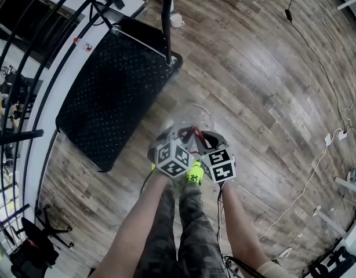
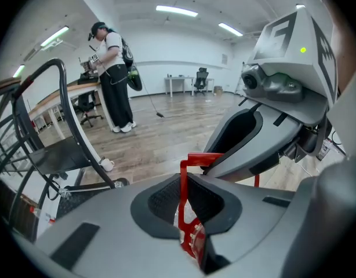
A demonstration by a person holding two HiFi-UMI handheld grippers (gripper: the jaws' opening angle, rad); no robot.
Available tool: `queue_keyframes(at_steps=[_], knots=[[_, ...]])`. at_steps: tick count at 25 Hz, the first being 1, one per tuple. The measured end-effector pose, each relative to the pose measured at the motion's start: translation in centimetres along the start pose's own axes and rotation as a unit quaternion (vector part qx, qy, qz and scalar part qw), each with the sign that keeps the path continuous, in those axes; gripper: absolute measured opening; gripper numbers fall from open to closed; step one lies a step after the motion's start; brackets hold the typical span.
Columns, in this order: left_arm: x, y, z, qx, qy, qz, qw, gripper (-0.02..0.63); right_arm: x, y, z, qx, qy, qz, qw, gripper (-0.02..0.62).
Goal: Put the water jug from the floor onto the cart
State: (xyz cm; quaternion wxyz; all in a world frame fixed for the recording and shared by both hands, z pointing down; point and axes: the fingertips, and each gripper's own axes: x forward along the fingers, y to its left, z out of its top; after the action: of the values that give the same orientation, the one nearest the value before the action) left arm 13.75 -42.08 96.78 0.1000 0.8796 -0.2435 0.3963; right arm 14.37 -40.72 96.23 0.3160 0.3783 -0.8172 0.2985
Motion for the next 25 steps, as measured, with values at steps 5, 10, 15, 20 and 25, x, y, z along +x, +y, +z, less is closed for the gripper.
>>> queue_keyframes(at_steps=[5, 10, 15, 20, 25], knots=[[-3.7, 1.3, 4.1, -0.011, -0.019, 0.009, 0.9997, 0.037, -3.4, 0.6, 4.2, -0.017, -0.004, -0.006, 1.000, 0.061], [-8.5, 2.3, 8.9, -0.009, -0.036, 0.020, 0.9991, 0.037, -8.0, 1.9, 9.1, -0.026, -0.014, -0.010, 1.000, 0.061], [-14.0, 2.9, 12.7, -0.003, -0.042, 0.030, 0.9987, 0.037, -12.4, 4.3, 13.6, -0.031, -0.025, -0.007, 0.999, 0.061], [-20.6, 3.9, 15.1, -0.001, -0.046, 0.038, 0.9982, 0.037, -16.2, 8.5, 18.1, -0.048, -0.035, 0.000, 0.998, 0.061], [-26.7, 3.3, 16.9, -0.002, -0.054, 0.055, 0.9970, 0.037, -20.3, 12.6, 20.8, -0.062, -0.048, 0.002, 0.997, 0.061]])
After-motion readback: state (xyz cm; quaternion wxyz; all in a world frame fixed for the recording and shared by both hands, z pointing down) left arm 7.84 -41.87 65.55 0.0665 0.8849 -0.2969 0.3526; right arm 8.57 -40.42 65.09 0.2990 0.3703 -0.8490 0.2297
